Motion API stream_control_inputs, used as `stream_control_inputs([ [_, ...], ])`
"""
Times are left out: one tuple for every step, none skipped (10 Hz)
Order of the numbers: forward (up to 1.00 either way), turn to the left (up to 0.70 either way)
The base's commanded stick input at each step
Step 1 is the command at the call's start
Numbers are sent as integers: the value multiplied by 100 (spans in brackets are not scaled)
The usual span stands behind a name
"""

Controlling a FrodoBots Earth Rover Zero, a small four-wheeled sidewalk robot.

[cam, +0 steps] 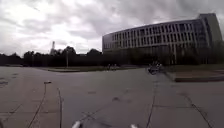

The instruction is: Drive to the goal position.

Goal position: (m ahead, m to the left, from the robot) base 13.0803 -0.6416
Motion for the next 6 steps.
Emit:
stream_control_inputs([
  [70,0],
  [70,0],
  [70,0],
  [70,0],
  [70,0],
  [70,0],
])
